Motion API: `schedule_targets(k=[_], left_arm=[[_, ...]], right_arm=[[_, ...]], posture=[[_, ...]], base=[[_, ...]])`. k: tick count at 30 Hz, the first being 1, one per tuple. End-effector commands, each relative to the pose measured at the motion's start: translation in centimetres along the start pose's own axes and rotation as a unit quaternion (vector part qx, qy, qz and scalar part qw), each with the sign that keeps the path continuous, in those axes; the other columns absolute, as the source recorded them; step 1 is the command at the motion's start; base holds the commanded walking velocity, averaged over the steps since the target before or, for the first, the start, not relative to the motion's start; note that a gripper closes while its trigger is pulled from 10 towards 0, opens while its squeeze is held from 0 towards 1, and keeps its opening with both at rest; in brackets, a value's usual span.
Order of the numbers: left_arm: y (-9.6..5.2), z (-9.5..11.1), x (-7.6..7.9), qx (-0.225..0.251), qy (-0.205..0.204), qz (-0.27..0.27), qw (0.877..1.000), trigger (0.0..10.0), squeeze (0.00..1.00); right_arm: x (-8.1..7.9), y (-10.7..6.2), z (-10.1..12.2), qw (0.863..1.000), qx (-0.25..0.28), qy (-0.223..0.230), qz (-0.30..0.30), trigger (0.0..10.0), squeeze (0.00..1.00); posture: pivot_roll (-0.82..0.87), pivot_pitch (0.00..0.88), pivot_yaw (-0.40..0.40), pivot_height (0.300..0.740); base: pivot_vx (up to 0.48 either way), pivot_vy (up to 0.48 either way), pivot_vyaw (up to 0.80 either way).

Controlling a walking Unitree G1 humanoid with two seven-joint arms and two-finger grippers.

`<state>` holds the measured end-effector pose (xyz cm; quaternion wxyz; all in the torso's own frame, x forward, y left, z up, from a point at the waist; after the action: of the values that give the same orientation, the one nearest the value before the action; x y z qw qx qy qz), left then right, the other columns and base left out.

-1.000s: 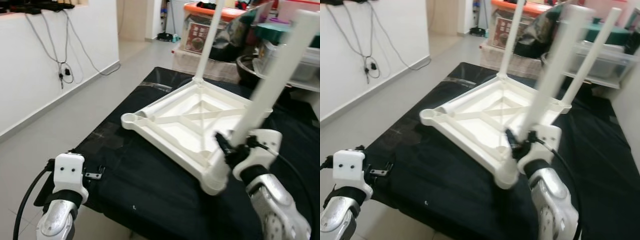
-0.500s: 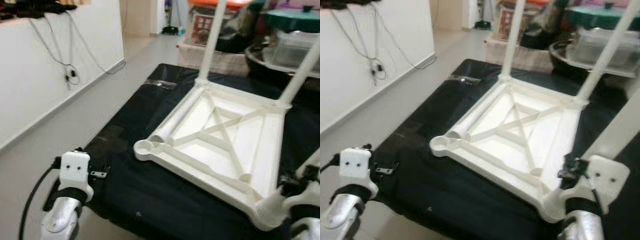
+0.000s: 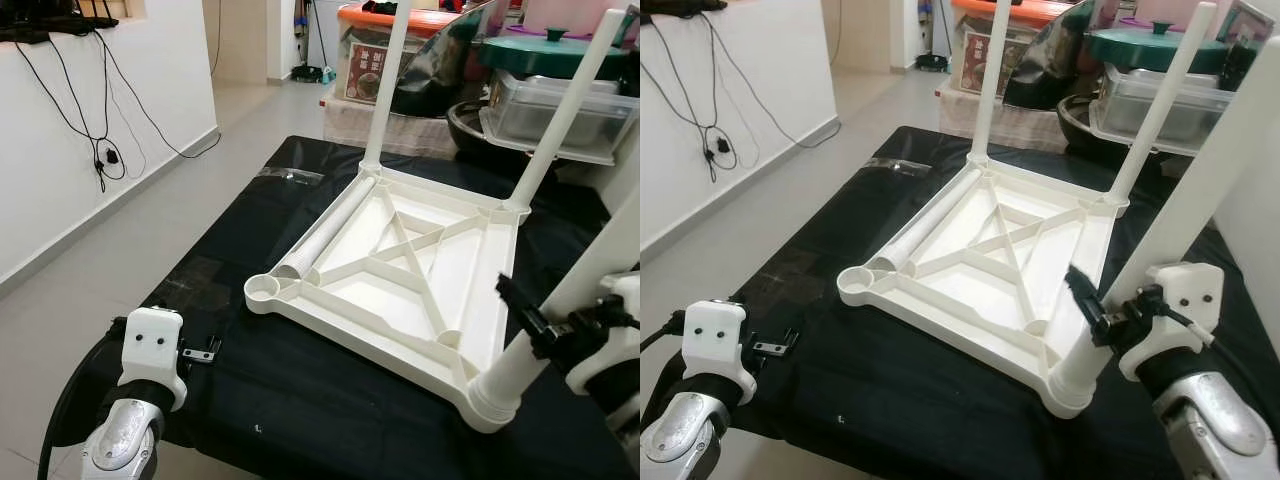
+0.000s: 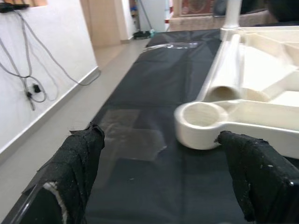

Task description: Building children table

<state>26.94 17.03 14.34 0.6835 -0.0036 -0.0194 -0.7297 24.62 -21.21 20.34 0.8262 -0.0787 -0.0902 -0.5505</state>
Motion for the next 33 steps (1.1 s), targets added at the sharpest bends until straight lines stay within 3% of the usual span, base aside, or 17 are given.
schedule_targets(k=[1, 2, 4, 10, 12, 14, 15, 16, 17, 18, 20, 21, 27, 28, 31, 32, 33], left_arm=[[0.1, -0.5, 0.4, -0.008, -0.004, -0.005, 1.0, 10.0, 0.0], [0.1, -0.5, 0.4, -0.008, -0.004, -0.005, 1.0, 10.0, 0.0], [0.1, -0.5, 0.4, -0.007, -0.005, -0.003, 1.0, 10.0, 0.0], [0.0, -0.4, 0.4, -0.006, -0.007, -0.002, 1.0, 10.0, 0.0], [-0.1, -0.4, 0.5, -0.006, -0.009, -0.004, 1.0, 10.0, 0.0], [-0.1, -0.4, 0.5, -0.006, -0.009, -0.004, 1.0, 10.0, 0.0], [-0.2, -0.3, 0.5, -0.007, -0.01, -0.006, 1.0, 10.0, 0.0], [-0.2, -0.3, 0.5, -0.007, -0.01, -0.006, 1.0, 10.0, 0.0], [-0.3, -0.3, 0.5, -0.008, -0.011, -0.006, 1.0, 10.0, 0.0], [-0.3, -0.3, 0.5, -0.008, -0.011, -0.006, 1.0, 10.0, 0.0], [-0.3, -0.2, 0.4, -0.011, -0.012, -0.004, 1.0, 10.0, 0.0], [-0.3, -0.3, 0.4, -0.012, -0.012, -0.004, 1.0, 10.0, 0.0], [-0.1, -0.4, 0.4, -0.015, -0.012, -0.01, 1.0, 10.0, 0.0], [-0.1, -0.4, 0.4, -0.015, -0.013, -0.011, 1.0, 10.0, 0.0], [0.1, -0.4, 0.3, -0.015, -0.014, -0.01, 1.0, 10.0, 0.0], [0.1, -0.4, 0.3, -0.015, -0.014, -0.01, 1.0, 10.0, 0.0], [0.1, -0.4, 0.3, -0.015, -0.014, -0.01, 1.0, 10.0, 0.0]], right_arm=[[-3.4, 1.5, -2.6, 0.993, -0.032, 0.025, 0.108, 9.6, 0.0], [-3.4, 1.5, -2.6, 0.993, -0.032, 0.025, 0.108, 9.6, 0.0], [-3.0, 2.9, -3.4, 0.992, -0.036, 0.045, 0.11, 0.0, 0.0], [-1.0, 4.5, -3.1, 0.995, -0.02, 0.07, 0.069, 0.0, 0.0], [4.8, 5.0, -3.3, 0.981, -0.034, 0.104, -0.161, 0.0, 0.0], [4.8, 5.0, -3.3, 0.981, -0.034, 0.104, -0.161, 0.0, 0.0], [7.1, 3.4, -4.1, 0.944, -0.059, 0.123, -0.301, 0.0, 0.0], [7.1, 3.4, -4.1, 0.944, -0.059, 0.123, -0.301, 0.0, 0.0], [6.7, 0.8, -5.5, 0.898, -0.094, 0.134, -0.408, 0.0, 0.0], [6.7, 0.8, -5.5, 0.898, -0.094, 0.134, -0.408, 0.0, 0.0], [2.8, -1.9, -6.8, 0.869, -0.133, 0.142, -0.455, 0.0, 0.0], [0.8, -1.9, -6.8, 0.878, -0.139, 0.149, -0.432, 10.0, 0.0], [0.4, -0.9, -4.4, 0.913, -0.072, 0.161, -0.369, 10.0, 0.0], [1.2, -0.7, -3.7, 0.919, -0.057, 0.144, -0.362, 10.0, 1.0], [2.1, 0.4, -2.6, 0.938, -0.034, 0.133, -0.318, 10.0, 1.0], [2.6, 1.3, -1.5, 0.953, -0.01, 0.131, -0.272, 10.0, 0.0], [2.6, 1.3, -1.5, 0.953, -0.01, 0.131, -0.272, 10.0, 0.0]], posture=[[0.17, 0.0, -0.084, 0.74], [0.17, 0.0, -0.084, 0.74], [0.18, 0.0, -0.088, 0.74], [0.18, 0.0, -0.099, 0.74], [0.17, 0.0, -0.103, 0.74], [0.17, 0.0, -0.103, 0.74], [0.17, 0.0, -0.103, 0.74], [0.17, 0.0, -0.103, 0.74], [0.17, 0.0, -0.096, 0.74], [0.17, 0.0, -0.096, 0.74], [0.17, 0.0, -0.095, 0.74], [0.16, 0.0, -0.085, 0.74], [0.14, 0.0, -0.072, 0.74], [0.14, 0.0, -0.074, 0.74], [0.15, 0.0, -0.078, 0.74], [0.15, 0.0, -0.081, 0.74], [0.15, 0.0, -0.081, 0.74]], base=[[0.0, 0.0, 0.0], [0.0, 0.0, 0.0], [0.0, 0.0, 0.0], [0.0, 0.0, 0.0], [0.0, 0.0, 0.0], [0.0, 0.0, 0.0], [0.0, 0.0, 0.0], [0.0, 0.0, 0.0], [0.0, 0.0, 0.0], [0.0, 0.0, 0.0], [0.0, 0.0, 0.0], [0.0, 0.0, 0.0], [0.0, 0.0, 0.0], [0.0, 0.0, 0.0], [0.0, 0.0, 0.0], [0.0, 0.0, 0.0], [0.0, 0.0, 0.0]])
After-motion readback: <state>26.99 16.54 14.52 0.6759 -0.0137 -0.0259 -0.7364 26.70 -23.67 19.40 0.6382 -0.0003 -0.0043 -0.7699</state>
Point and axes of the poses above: a point about 5 cm out from each wrist's last joint towards the gripper, its own y axis pointing out of the wrist towards the gripper, its own z axis along the axis of the wrist's last joint, x = y × z, the point moved 5 cm from there along y, pointing out of the wrist towards the gripper, and after that the axes turned 8 degrees about -y, right-handed, at the moved point
